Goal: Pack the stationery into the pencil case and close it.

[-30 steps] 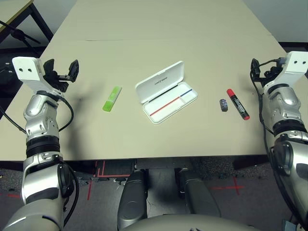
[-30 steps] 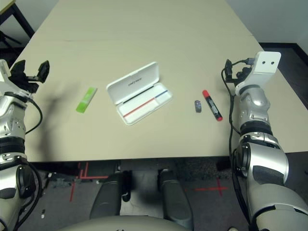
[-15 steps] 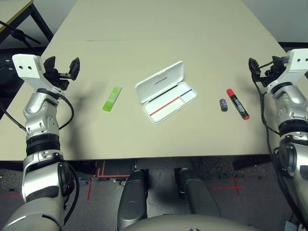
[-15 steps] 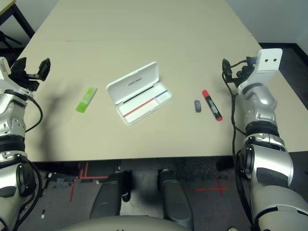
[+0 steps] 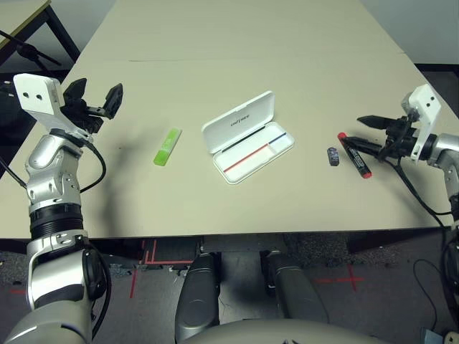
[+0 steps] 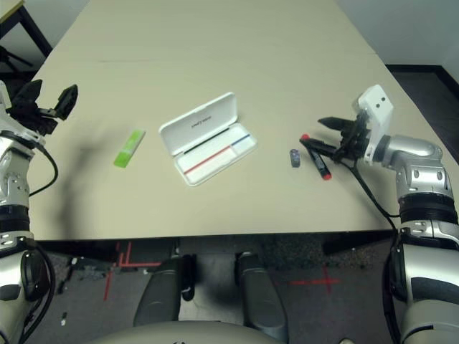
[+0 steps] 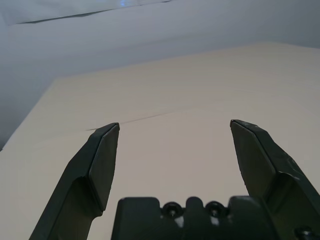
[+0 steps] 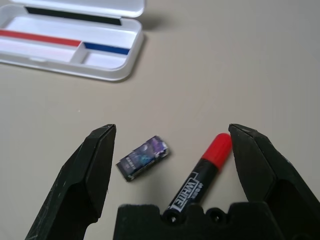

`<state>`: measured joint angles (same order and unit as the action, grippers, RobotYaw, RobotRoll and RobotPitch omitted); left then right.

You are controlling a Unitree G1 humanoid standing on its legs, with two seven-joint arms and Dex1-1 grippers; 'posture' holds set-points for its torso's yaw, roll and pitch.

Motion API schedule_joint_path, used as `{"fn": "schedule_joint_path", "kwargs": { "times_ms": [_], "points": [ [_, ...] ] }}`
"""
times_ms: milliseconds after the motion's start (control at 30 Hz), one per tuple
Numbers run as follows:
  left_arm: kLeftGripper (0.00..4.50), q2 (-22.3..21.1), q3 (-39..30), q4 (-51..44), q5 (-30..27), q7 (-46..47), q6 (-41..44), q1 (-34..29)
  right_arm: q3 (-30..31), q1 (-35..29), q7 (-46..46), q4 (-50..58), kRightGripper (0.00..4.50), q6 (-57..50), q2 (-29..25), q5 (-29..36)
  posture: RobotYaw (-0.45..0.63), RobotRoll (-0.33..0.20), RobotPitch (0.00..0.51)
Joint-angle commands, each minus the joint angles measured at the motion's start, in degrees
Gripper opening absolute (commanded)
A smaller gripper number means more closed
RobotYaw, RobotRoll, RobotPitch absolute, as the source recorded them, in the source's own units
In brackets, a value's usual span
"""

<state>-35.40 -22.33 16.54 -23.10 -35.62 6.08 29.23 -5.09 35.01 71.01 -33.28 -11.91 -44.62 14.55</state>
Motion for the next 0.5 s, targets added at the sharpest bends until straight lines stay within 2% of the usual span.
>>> {"fn": "schedule_joint_path", "kwargs": {
  "times_ms": [33,333,500],
  "points": [
    [4.46,-1.5,2.2,-8.9,-2.4,-3.0,5.4,-3.2,1.2,-0.2,1.1,2.1,4.5,-2.0,-0.7,-0.2,-0.01,0.0,0.177],
    [4.46,-7.1,10.9,-33.5,-11.4,-12.0,24.0,-11.1,2.5,1.9,1.1,-0.1,4.5,-1.3,0.5,-1.4,0.01,0.0,0.167],
    [4.46,-8.0,15.2,-40.3,-12.6,-12.5,29.3,-12.0,3.0,2.7,1.4,-1.2,4.5,-0.6,1.1,-1.9,0.02,0.0,0.162]
  ]
}}
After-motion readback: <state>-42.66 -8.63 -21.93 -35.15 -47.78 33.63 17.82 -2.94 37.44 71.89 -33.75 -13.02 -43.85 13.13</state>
